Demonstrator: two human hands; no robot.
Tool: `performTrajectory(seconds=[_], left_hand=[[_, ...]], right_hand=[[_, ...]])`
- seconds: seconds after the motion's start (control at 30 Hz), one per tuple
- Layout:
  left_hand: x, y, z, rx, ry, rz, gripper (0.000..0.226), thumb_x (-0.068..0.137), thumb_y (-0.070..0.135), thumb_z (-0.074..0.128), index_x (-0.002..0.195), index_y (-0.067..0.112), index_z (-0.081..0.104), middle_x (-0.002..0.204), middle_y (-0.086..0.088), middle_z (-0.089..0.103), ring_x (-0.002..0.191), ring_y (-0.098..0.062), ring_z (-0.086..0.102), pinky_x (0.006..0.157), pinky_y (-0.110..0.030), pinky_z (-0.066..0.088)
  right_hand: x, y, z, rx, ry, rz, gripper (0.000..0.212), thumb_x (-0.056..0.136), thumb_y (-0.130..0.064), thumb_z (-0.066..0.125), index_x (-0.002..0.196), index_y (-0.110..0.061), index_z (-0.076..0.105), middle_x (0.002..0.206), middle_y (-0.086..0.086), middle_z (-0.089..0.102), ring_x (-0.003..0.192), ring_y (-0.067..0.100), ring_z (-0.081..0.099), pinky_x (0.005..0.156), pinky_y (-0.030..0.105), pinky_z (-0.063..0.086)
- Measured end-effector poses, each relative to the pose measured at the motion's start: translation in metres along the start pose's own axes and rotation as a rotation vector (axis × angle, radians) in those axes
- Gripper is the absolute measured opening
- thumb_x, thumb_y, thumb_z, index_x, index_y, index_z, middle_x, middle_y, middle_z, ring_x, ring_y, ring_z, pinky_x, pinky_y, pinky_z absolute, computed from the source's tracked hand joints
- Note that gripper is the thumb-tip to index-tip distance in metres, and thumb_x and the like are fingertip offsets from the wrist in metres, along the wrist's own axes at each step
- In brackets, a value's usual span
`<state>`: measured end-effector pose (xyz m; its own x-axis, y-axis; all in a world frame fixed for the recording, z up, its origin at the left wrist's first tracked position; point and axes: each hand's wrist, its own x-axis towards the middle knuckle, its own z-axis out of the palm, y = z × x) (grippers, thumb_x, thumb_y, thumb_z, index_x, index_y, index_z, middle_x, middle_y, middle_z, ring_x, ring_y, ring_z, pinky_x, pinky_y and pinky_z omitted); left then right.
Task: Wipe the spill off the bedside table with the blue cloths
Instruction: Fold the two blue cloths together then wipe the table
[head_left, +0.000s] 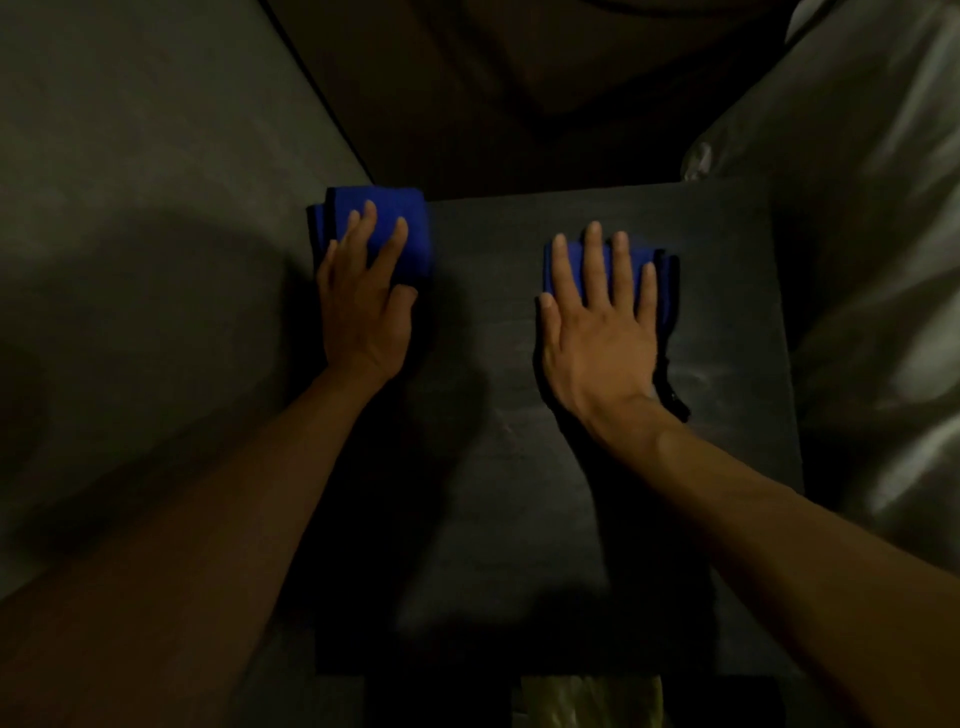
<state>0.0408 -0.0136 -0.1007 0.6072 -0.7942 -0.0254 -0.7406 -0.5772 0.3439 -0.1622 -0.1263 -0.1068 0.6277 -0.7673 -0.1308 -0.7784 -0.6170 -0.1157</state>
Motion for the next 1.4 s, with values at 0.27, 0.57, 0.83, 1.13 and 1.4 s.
performTrajectory(seconds=[0.27,0.57,0.83,1.13,1.4], left_hand=[[0.005,0.003,-0.008,-0.054,-0.058,-0.051,0.062,0.090,0.012,0.045,0.149,0.021,0.032,0.162,-0.009,0.013,0.150,-0.024,0.005,0.121,-0.040,0.001],[0.014,0.008,-0.021,-0.570,-0.057,-0.265,0.044,0.093,0.031,0.043,0.135,0.028,0.052,0.156,0.000,0.031,0.145,-0.018,0.022,0.118,-0.044,0.019],[0.016,0.001,-0.027,-0.304,-0.082,-0.136,0.027,0.100,0.033,0.044,0.125,0.038,0.053,0.154,-0.003,0.031,0.141,-0.023,0.025,0.117,-0.044,0.019],[0.022,0.001,-0.034,-0.201,-0.191,-0.112,0.044,0.099,0.042,0.039,0.141,0.030,0.044,0.153,-0.001,0.032,0.139,-0.025,0.025,0.114,-0.047,0.023],[0.019,-0.011,-0.030,0.072,-0.229,0.060,0.055,0.099,0.023,0.040,0.152,0.023,0.026,0.162,-0.013,0.009,0.147,-0.033,0.011,0.113,-0.054,0.020]], right_hand=[[-0.013,-0.055,0.009,0.023,-0.022,-0.074,0.060,0.109,-0.045,0.013,0.163,-0.024,-0.004,0.171,0.009,-0.008,0.156,0.029,-0.012,0.125,0.051,-0.005],[-0.034,-0.117,0.021,0.142,-0.017,-0.125,0.062,0.105,-0.044,0.012,0.163,-0.023,0.007,0.171,0.011,0.000,0.157,0.028,-0.007,0.126,0.049,-0.003],[-0.040,-0.160,0.025,0.129,-0.086,-0.191,0.062,0.107,-0.042,0.017,0.163,-0.022,0.001,0.170,0.012,-0.013,0.155,0.031,-0.018,0.125,0.050,-0.008],[-0.037,-0.173,0.010,-0.041,-0.234,-0.591,0.062,0.102,-0.044,0.014,0.161,-0.026,0.013,0.170,0.006,0.013,0.156,0.036,-0.003,0.124,0.055,-0.004],[-0.052,-0.123,0.021,0.079,-0.116,-0.852,0.054,0.106,-0.045,0.027,0.158,-0.032,0.032,0.166,0.003,0.029,0.156,0.027,0.016,0.126,0.048,0.007]])
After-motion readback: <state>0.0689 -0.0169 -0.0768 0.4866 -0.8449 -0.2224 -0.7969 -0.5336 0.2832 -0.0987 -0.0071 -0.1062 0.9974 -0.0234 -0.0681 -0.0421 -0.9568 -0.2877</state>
